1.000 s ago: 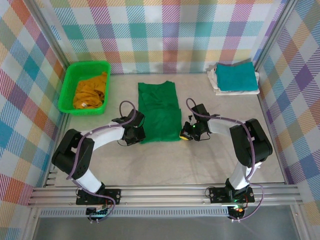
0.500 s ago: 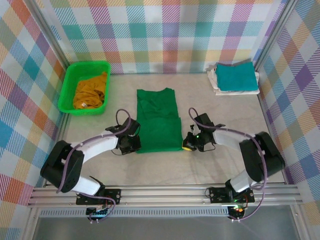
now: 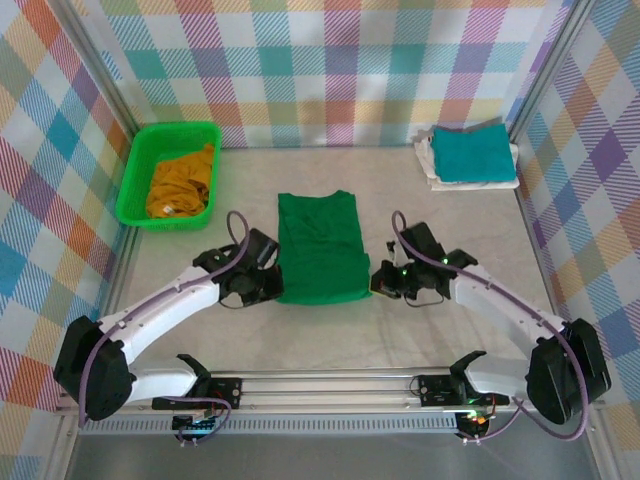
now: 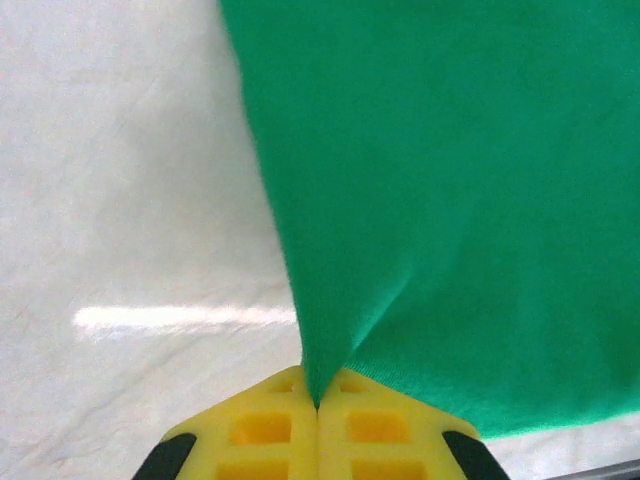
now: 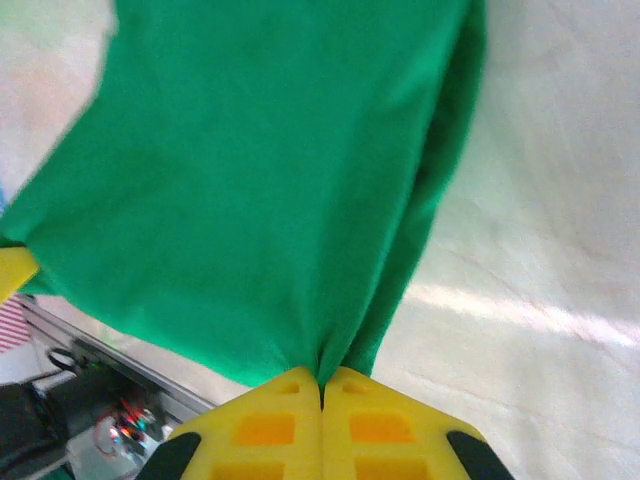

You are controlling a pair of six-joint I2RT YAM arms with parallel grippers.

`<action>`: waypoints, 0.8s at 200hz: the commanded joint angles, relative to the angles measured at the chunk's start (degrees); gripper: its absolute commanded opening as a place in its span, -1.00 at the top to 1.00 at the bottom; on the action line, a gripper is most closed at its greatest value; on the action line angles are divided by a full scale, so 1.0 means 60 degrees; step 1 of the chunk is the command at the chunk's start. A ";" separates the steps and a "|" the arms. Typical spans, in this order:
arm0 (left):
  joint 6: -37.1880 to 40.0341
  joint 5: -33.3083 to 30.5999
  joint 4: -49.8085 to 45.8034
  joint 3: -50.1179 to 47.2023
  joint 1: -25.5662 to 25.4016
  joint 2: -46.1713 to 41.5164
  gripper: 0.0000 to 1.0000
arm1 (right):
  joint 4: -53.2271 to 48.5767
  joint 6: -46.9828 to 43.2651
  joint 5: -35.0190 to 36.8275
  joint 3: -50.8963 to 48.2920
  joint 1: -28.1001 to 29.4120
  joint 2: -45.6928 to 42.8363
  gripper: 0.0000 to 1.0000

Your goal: Fold and stack the t-shirts

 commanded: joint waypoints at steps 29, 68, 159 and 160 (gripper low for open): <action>0.0970 -0.0005 0.0056 0.2389 0.1420 0.1469 1.00 | 0.0234 -0.0701 0.0139 0.2978 -0.0708 0.1884 1.00; 0.1945 -0.0086 0.0260 0.4351 0.2179 0.3366 1.00 | 0.0468 -0.1282 0.0134 0.5271 -0.1268 0.3981 1.00; 0.3325 -0.0464 -0.0382 0.8858 0.3062 0.7341 0.75 | 0.0866 -0.1175 -0.0377 0.8472 -0.1980 0.7300 0.89; 0.3333 -0.0473 -0.0384 0.8927 0.3070 0.7392 0.71 | 0.0887 -0.1168 -0.0377 0.8522 -0.1992 0.7355 0.86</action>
